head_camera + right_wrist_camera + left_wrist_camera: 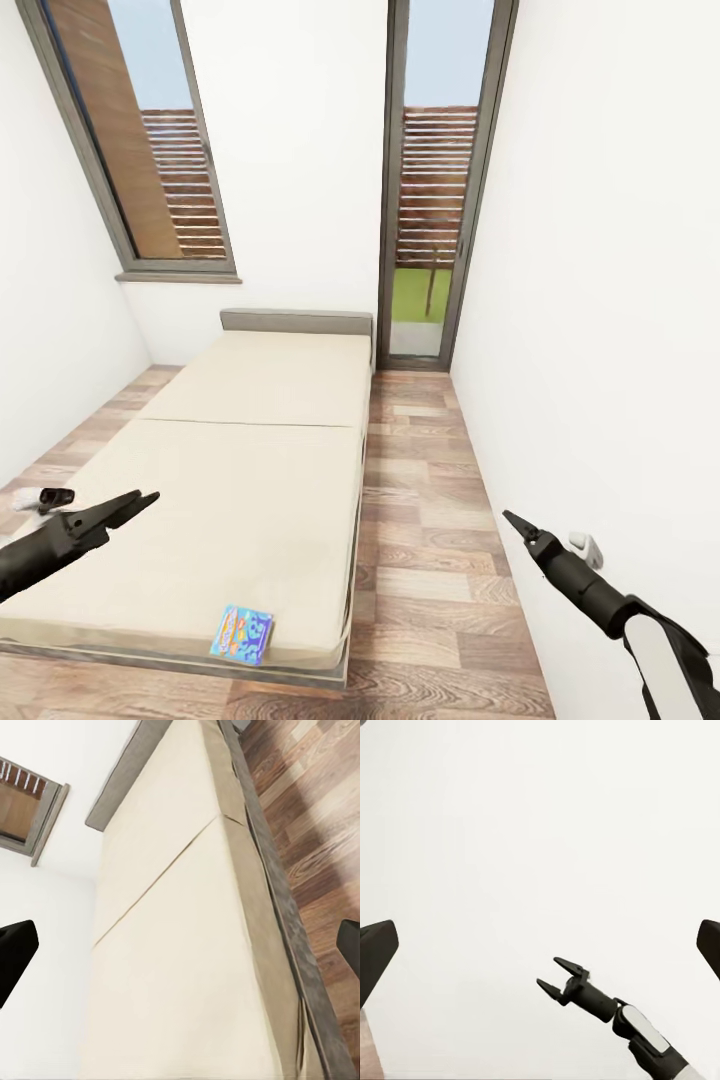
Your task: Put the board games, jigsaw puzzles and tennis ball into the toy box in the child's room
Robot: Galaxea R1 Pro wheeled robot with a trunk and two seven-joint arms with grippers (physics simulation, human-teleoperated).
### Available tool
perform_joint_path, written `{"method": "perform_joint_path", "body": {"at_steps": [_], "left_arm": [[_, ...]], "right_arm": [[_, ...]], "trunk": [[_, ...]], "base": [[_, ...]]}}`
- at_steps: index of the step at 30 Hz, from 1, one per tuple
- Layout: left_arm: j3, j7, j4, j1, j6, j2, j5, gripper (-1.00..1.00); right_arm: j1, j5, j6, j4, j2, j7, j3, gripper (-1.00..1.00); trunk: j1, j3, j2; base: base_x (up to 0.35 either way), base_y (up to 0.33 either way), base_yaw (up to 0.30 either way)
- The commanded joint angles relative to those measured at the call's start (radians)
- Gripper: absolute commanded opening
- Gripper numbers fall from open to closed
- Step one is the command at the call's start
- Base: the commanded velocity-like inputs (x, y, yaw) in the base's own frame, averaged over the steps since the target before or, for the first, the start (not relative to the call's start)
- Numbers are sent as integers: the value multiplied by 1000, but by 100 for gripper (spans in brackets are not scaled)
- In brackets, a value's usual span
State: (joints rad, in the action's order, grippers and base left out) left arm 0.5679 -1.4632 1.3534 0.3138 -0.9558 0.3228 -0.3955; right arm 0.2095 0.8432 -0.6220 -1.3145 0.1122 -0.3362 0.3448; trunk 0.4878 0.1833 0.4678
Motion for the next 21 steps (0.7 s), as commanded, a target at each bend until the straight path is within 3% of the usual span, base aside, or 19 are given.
{"method": "perform_joint_path", "body": {"at_steps": [1,5,9,21], "left_arm": [[-20,36,-21,3,-12,0,0,100],[-71,142,-95,8,-13,1,0,100],[-93,190,-157,10,-13,0,0,100],[-105,208,-357,10,18,5,7,100]], "right_arm": [[1,1,-6,0,-1,-1,-8,100],[1,0,-6,0,-1,16,-24,100],[1,2,-6,0,-3,47,-30,100],[12,1,-5,0,-5,91,-91,100]], "trunk": [[4,5,9],[20,18,37],[35,30,65],[81,68,149]], "base": [[0,0,0],[0,0,0],[0,0,0],[0,0,0]]}}
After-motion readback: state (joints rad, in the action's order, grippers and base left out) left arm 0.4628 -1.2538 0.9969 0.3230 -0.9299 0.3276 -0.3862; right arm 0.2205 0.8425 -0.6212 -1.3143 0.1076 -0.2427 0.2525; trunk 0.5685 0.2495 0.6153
